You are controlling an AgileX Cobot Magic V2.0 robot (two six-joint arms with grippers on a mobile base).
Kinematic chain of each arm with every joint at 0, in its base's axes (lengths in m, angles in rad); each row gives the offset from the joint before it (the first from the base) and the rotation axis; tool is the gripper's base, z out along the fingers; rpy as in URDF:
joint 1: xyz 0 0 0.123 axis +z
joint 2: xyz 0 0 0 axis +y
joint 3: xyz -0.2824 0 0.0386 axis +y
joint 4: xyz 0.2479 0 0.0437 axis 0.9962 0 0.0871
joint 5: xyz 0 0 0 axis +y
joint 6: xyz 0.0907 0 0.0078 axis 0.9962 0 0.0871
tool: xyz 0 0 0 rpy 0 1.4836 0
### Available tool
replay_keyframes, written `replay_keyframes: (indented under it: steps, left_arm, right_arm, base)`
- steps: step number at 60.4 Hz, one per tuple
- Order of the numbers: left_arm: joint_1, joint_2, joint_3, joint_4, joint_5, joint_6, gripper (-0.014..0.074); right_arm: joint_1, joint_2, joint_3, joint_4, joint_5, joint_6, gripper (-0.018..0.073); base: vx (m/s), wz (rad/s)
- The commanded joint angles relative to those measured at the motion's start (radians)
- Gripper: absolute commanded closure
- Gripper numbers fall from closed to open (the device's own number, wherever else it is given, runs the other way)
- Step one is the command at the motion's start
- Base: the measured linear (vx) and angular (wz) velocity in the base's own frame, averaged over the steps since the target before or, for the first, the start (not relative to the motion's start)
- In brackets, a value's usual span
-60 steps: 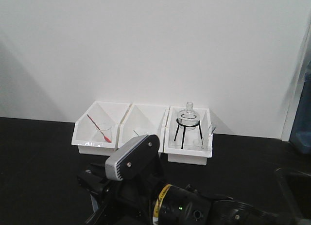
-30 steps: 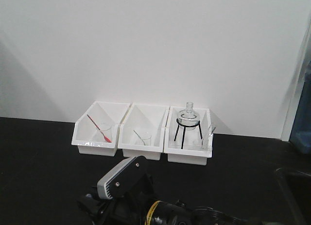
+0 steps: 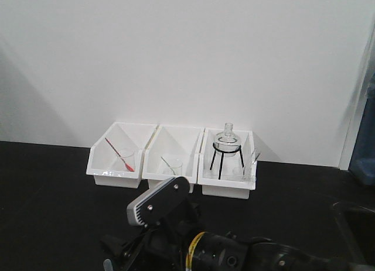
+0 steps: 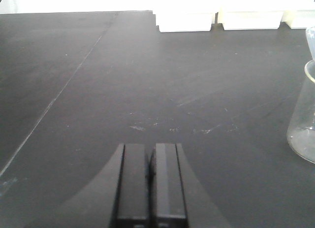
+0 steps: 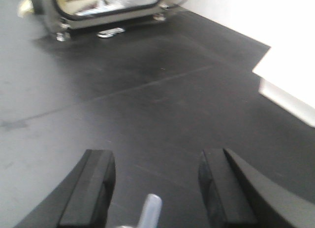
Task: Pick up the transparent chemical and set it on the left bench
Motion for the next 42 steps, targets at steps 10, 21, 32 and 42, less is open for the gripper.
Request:
replay_keyframes:
  steps: [10, 21, 32, 42]
  left_arm:
    - [-0.002, -0.019, 0.016, -0.001, -0.078, -0.008, 0.06]
    - [-0.002, -0.019, 0.016, -0.001, -0.078, -0.008, 0.06]
    - [-0.002, -0.019, 0.016, -0.001, -0.078, -0.008, 0.06]
    - [-0.002, -0.019, 0.016, -0.001, -0.078, -0.008, 0.06]
  right_arm:
    - [-0.002, -0.254, -0.03, -0.008, 0.257, -0.006, 0.0102]
    - [-0.003, -0.352, -0.03, -0.006, 0.443, 0.001, 0.0102]
    - [-0.004, -0.37, -0.03, -0.02, 0.497, 0.0, 0.0102]
    - [-0.004, -0.37, -0.03, -0.092, 0.55, -0.003, 0.0135]
  base:
    - [0.0, 0.0]
    - [0.0, 0.0]
    - [0.0, 0.0]
    - [0.0, 0.0]
